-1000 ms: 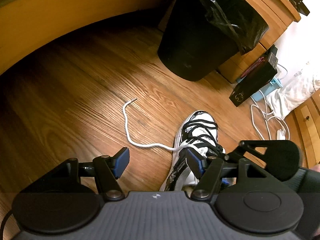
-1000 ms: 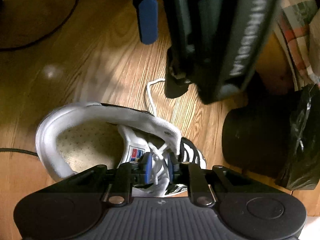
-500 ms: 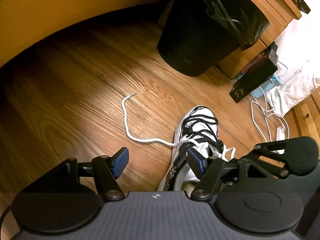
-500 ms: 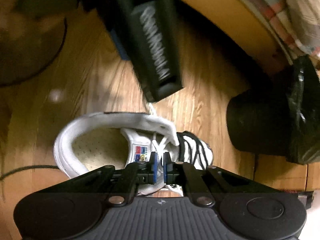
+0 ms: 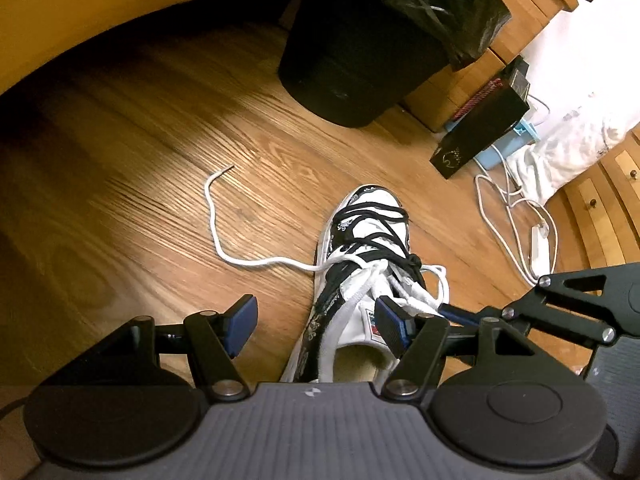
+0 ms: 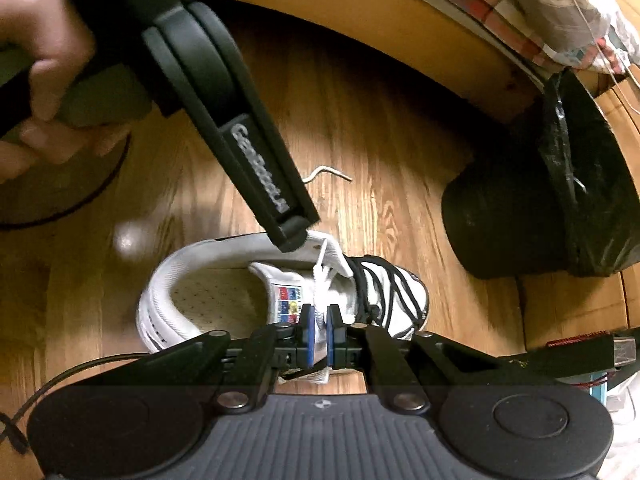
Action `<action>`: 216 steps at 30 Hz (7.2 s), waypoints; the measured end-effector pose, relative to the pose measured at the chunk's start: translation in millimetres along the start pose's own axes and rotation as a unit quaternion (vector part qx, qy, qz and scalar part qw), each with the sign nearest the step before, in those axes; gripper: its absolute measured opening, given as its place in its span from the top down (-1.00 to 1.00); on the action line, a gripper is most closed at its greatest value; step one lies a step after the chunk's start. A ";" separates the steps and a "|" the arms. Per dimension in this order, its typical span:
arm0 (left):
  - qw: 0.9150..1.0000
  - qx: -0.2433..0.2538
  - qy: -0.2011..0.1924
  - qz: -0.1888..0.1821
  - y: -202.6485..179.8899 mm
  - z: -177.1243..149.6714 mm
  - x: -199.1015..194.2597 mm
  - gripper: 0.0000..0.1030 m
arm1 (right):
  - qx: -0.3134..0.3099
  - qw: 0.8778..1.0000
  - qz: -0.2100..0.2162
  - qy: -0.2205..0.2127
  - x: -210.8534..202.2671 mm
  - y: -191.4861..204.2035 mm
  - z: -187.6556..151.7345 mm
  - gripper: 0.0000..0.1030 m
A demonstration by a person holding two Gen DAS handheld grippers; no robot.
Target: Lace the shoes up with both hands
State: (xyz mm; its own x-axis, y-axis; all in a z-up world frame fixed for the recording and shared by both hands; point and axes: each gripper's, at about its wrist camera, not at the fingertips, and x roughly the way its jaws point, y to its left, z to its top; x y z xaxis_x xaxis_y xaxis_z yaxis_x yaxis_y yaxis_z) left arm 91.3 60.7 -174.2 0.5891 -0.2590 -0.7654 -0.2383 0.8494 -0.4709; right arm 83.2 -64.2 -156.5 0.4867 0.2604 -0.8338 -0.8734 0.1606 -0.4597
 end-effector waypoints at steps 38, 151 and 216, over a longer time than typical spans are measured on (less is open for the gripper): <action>0.981 -0.163 0.012 -0.106 42.8 -8.1 23.7 0.46 | 0.059 0.998 -0.006 0.015 10.5 -12.8 -3.8 0.87; 0.962 -0.237 0.009 -0.136 56.8 -15.7 29.5 0.42 | 0.003 0.999 -0.037 -0.022 -3.4 20.6 9.8 0.91; 0.987 -0.120 -0.026 -0.105 29.5 22.2 30.9 0.94 | 0.002 0.998 -0.056 0.001 23.8 10.9 10.9 0.59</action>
State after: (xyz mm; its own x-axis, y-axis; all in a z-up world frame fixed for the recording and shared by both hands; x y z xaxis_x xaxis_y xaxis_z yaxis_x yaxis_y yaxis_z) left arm 119.7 88.0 -201.9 0.6819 -0.3894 -0.6192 -0.2791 0.6439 -0.7124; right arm 85.4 -45.9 -178.0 0.5815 0.2393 -0.7776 -0.8133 0.1925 -0.5490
